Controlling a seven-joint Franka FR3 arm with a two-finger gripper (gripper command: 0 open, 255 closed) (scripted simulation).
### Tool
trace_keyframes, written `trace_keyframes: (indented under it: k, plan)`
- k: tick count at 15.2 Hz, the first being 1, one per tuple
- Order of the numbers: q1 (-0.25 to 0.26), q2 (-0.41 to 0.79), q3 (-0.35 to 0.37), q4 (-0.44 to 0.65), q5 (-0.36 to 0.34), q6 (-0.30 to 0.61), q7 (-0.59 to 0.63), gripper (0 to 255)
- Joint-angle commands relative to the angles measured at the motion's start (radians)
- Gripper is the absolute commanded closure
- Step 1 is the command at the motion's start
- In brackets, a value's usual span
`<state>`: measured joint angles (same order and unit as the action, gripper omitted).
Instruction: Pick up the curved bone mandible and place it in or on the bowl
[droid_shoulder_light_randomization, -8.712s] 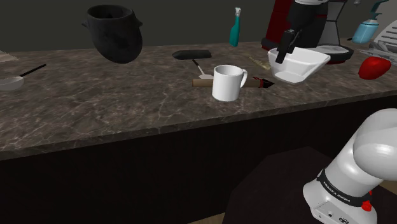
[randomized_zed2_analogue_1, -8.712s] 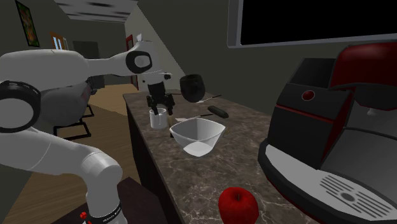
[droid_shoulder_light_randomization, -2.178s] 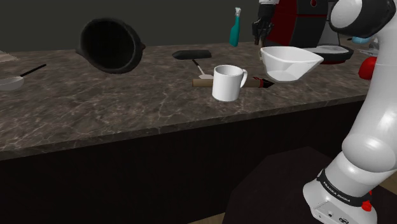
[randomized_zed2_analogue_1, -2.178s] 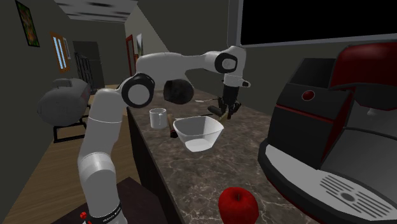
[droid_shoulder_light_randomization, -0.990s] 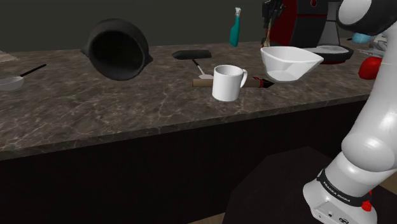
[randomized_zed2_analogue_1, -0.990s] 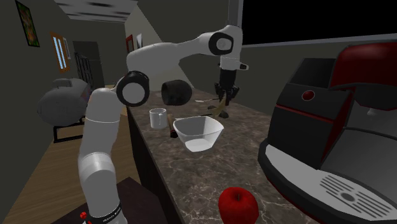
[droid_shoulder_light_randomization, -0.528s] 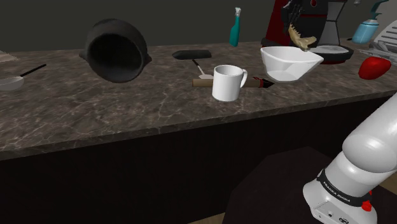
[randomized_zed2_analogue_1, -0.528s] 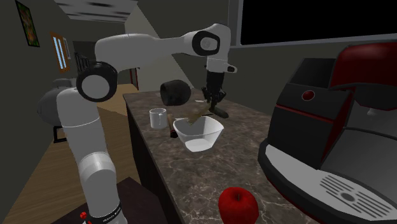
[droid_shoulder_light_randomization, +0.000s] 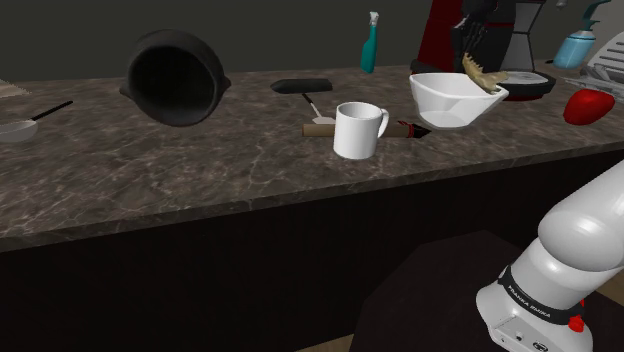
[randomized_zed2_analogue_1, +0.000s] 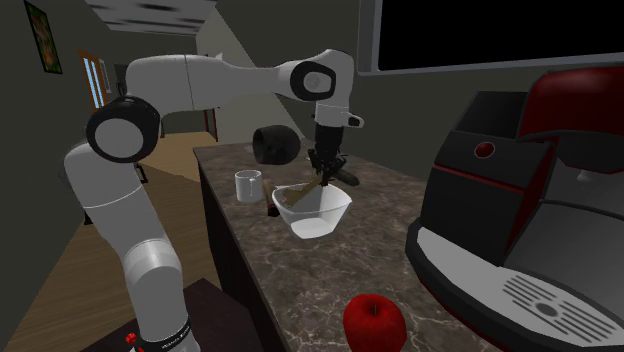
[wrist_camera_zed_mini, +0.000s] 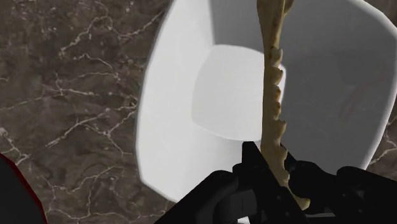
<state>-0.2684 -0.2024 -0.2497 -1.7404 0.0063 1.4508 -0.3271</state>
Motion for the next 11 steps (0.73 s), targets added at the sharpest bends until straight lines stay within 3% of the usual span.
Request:
trace_keyframes:
  k: [1, 6, 11]
  plan:
    - [-0.002, -0.008, -0.002, -0.040, -0.004, 0.025, -0.003, 255]
    - [-0.004, -0.023, -0.001, -0.122, -0.007, 0.093, -0.003, 255]
    - [-0.005, -0.023, -0.001, -0.122, -0.007, 0.093, -0.003, 255]
